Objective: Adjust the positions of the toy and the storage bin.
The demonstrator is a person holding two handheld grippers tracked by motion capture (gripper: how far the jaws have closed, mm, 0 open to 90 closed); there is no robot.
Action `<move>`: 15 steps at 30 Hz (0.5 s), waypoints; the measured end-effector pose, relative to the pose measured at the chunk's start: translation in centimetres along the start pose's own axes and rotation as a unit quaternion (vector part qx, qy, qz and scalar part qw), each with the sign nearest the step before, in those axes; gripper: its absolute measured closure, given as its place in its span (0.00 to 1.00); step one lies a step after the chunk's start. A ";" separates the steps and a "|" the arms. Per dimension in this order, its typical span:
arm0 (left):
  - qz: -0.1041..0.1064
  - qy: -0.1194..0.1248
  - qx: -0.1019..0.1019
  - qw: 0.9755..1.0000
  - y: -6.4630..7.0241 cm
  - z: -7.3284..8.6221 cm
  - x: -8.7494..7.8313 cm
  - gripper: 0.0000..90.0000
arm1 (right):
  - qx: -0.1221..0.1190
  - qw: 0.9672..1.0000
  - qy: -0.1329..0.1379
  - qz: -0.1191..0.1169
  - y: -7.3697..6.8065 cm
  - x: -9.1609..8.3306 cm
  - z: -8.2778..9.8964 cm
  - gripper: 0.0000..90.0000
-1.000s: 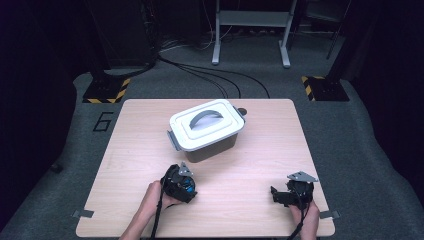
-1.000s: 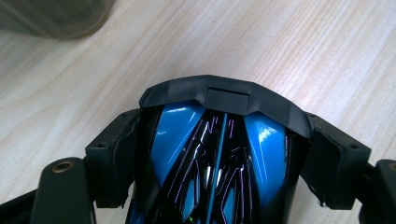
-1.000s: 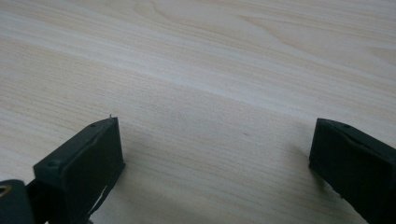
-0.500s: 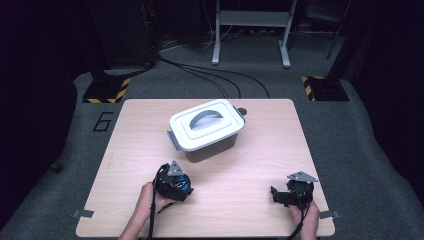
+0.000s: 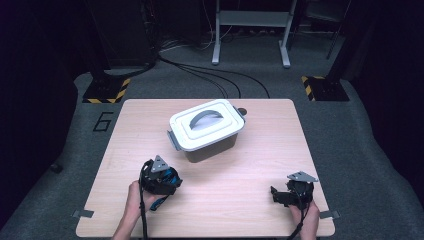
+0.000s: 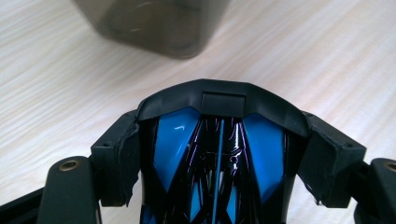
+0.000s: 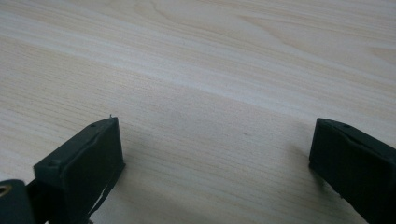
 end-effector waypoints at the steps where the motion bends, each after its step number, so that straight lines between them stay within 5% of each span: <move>1: -0.006 -0.002 -0.001 1.000 -0.4 0.1 -0.3 0.27 | 0.000 1.000 0.000 0.000 0.0 0.0 0.0 0.02; 15: -0.072 0.000 -0.055 0.996 -5.4 1.2 -2.1 0.27 | 0.000 1.000 0.000 0.000 0.0 0.0 0.0 0.02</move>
Point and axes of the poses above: each handheld gripper's, and its own axes: x roughly forward along the jaws, z roughly out of its underside, y roughly to its right, the point moved 8 cm from there along x, roughly forward along the jaws, and after that the axes turned 13 degrees about z, right-handed, at the moved point
